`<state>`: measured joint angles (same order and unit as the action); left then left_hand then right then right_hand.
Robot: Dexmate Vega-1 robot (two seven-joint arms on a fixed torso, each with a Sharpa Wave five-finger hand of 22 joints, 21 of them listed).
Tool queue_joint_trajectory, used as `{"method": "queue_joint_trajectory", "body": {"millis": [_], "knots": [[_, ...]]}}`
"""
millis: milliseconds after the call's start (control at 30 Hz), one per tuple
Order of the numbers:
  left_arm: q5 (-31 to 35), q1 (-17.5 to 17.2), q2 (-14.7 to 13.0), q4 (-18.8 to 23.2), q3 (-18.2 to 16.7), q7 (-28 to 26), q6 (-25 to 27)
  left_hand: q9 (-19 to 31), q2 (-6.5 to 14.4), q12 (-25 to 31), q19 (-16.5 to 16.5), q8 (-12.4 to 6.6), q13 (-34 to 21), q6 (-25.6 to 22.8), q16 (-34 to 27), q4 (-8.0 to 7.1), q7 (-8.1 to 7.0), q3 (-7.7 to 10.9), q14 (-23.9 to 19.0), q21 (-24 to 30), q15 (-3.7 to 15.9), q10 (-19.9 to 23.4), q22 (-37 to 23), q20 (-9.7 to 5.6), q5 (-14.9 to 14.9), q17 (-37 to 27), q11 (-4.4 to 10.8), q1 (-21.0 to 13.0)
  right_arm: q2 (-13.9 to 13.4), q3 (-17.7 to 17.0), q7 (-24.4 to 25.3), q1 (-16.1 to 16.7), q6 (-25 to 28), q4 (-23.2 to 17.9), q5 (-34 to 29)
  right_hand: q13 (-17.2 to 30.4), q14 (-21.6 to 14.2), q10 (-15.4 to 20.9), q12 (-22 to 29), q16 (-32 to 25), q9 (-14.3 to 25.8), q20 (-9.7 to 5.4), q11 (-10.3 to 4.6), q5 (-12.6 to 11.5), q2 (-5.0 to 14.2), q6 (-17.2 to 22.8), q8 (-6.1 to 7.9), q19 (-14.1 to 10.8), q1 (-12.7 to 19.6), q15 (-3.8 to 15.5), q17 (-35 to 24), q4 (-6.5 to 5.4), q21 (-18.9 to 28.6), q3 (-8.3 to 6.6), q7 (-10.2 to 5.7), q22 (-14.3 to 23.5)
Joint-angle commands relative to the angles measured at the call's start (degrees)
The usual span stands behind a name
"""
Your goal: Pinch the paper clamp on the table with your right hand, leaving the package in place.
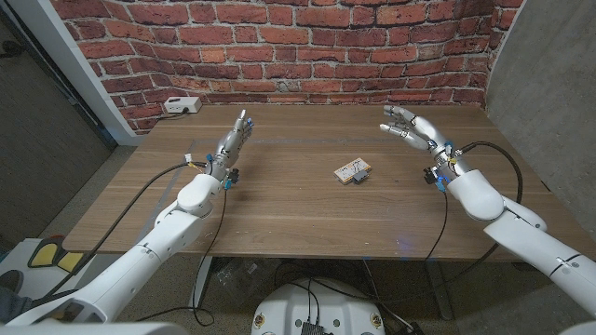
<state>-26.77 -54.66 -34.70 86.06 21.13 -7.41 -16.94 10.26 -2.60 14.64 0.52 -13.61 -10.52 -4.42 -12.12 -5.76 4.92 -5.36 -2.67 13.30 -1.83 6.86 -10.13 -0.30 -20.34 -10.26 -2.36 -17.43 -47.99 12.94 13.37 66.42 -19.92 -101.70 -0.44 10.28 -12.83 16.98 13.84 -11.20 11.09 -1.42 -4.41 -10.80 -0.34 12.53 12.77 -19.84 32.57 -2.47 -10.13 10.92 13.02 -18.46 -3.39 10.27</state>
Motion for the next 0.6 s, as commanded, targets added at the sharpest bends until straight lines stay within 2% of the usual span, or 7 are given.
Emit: {"method": "queue_joint_trajectory", "body": {"millis": [33, 167, 367, 433, 500, 600], "knots": [[0.15, -0.85, -0.28, 1.17, -0.01, -0.7, 1.07, 0.3, 0.01, -0.19, 0.2, -0.09, -0.25, -0.25, 0.02, 0.06, 0.19, -0.49, -0.45, -0.25, -0.04, 0.31, -0.1, 0.15, -0.24, -0.16, -0.04, -0.54, -7.13, -3.96, -1.39, 3.4, 5.84, -7.43, -6.57, 0.27, 0.07, -1.04, -0.69, 0.41, 0.08, -0.07, 0.02, -0.45, -0.53, -0.96, -0.49, -0.43, 2.29, 0.4, -0.13, -0.02, -0.3, -0.53, 0.13, 0.14], [0.34, -1.17, -0.27, 1.47, -0.1, -1.15, 1.04, 0.3, 0.1, -0.31, 0.35, -0.02, -0.25, -0.3, 0.09, 0.06, 0.21, -0.52, -0.46, -0.38, -0.02, 0.23, -0.1, 0.18, -0.23, -0.17, 0.05, -0.6, -8.69, -4.73, -1.72, 3.93, 7.78, -9.04, -9.01, 0.25, 0.25, -1.22, -0.93, 0.59, 0.07, -1.27, -0.03, -0.49, -1.61, -1.33, -0.68, -0.9, 4.18, 1.96, -0.09, -0.29, -0.33, -0.6, 0.31, 0.17], [0.33, -1.65, -0.33, 1.84, -0.22, -1.51, 1.21, 0.31, 0.22, -0.44, 0.47, 0.1, -0.25, -0.33, 0.23, 0.06, 0.16, -0.57, -0.37, -0.5, -0.06, 0.23, -0.11, 0.19, -0.22, -0.17, -0.02, -0.68, -10.8, -5.74, -2.66, 4.57, 10.71, -11.15, -12.02, 0.24, 0.26, -1.91, -1.27, 0.63, 0.06, -1.56, -0.12, -0.48, -2.02, -1.96, -0.96, -1.03, 4.73, 2.09, -0.07, -0.45, -0.37, -0.55, 0.3, 0.19], [0.47, -1.63, -0.33, 1.76, -0.22, -1.56, 1.11, 0.31, 0.25, -0.49, 0.49, 0.11, -0.25, -0.36, 0.27, 0.06, 0.13, -0.58, -0.35, -0.53, -0.06, 0.18, -0.11, 0.22, -0.22, -0.17, -0.01, -0.7, -11.09, -5.91, -2.59, 4.8, 11.42, -11.56, -12.89, 0.23, 0.41, -2.32, -1.48, 0.71, 0.06, -1.22, -0.19, -0.48, -2.32, -3.13, -1.42, -1.05, 5.26, 1.72, -0.07, -0.6, -0.42, -0.52, 0.41, 0.23], [0.58, -1.44, -0.36, 1.61, -0.19, -1.42, 1.06, 0.31, 0.3, -0.56, 0.5, 0.16, -0.26, -0.38, 0.33, 0.05, 0.11, -0.61, -0.29, -0.57, -0.02, 0.14, -0.11, 0.25, -0.21, -0.18, 0.18, -0.73, -11.72, -5.96, -3.21, 4.75, 11.66, -11.83, -13.39, 0.24, 0.53, -2.87, -1.75, 0.74, 0.08, -0.11, -0.28, -0.48, -2.72, -4.62, -1.88, -1.15, 5.89, 1.23, -0.1, -0.88, -0.45, -0.43, 0.78, 0.3], [0.98, -0.92, -0.36, 1.36, 0.09, -1.15, 1.07, 0.31, 0.34, -0.62, 0.55, 0.2, -0.26, -0.39, 0.38, 0.05, 0.12, -0.63, -0.24, -0.62, 0.05, 0.09, -0.12, 0.26, -0.2, -0.18, 0.07, -0.76, -13.28, -5.56, -4.46, 4.04, 13.02, -12.71, -15.92, 0.25, 0.56, -3.65, -2.05, 0.72, 0.09, 0.3, -0.28, -0.49, -2.91, -5.46, -2.07, -1.14, 6.15, 0.97, -0.14, -1.09, -0.49, -0.32, 0.87, 0.36]]}}
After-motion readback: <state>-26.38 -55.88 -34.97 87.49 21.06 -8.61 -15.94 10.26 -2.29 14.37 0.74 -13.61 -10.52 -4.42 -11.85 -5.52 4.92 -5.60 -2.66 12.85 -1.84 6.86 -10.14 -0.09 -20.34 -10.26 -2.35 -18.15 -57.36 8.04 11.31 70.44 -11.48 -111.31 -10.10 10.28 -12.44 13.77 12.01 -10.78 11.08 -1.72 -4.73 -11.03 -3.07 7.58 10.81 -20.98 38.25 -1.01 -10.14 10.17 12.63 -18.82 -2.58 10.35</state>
